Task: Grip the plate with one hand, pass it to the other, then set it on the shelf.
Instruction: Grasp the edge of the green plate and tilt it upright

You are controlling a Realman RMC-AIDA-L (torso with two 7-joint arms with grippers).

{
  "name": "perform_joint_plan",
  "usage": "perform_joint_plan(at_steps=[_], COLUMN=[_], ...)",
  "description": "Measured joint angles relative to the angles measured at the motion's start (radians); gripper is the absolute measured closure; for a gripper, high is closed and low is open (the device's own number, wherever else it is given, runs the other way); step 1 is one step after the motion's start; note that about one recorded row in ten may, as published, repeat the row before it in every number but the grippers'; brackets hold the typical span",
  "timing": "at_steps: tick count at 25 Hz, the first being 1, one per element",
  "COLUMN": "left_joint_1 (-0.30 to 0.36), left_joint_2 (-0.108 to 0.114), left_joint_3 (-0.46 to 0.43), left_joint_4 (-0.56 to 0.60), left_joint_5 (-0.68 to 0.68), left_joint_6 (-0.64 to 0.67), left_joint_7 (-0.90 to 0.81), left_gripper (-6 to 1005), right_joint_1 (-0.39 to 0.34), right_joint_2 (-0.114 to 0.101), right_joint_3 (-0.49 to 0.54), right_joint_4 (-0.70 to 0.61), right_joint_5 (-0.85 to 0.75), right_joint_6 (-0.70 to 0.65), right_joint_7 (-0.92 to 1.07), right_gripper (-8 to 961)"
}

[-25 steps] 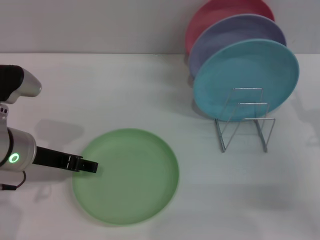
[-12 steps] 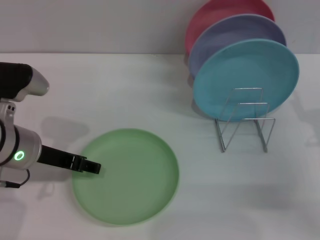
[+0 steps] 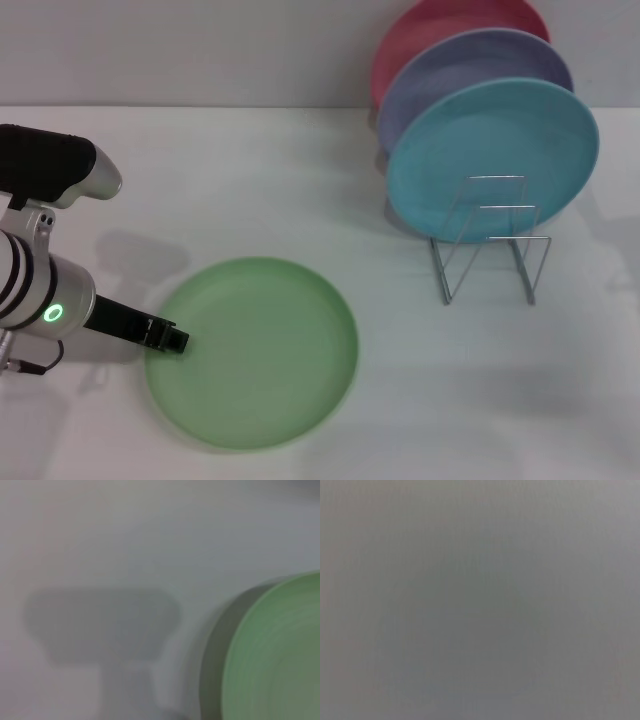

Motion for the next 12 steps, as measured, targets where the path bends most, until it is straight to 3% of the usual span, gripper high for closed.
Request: perform_joint_plan(at_steps=[2,4,10,12], left_joint_1=[-0.001,-0.002,-0.004,-0.008], left_joint_2=[0.000,0.000,0.002,0.003], left_joint_3=[0.000,-0.001,-0.005,-0.006], left_joint_4=[-0.001,-0.002,-0.005,-0.004], left_joint_5=[0.001,0.001,0.001,0.002], left_joint_6=[0.004,0.008,0.013,0.013], left_joint_7=[0.000,0.002,0.008,0.008], left_gripper=[367,584,824,843], right_joint_1=[0.002,0.002,0.002,0.002], right_joint_2=[0.000,0.000,0.000,0.000], right_joint_3=[0.000,0.000,0.000,0.000], right_joint_4=[0.000,0.000,0.004,0.007], right_joint_5=[-0.001,-0.002,-0.003,-0.004], right_joint_6=[0.002,0.002,0.002,0.002], right_joint_7=[0.000,0.000,0.002,0.002], right_gripper=[136,136,136,136])
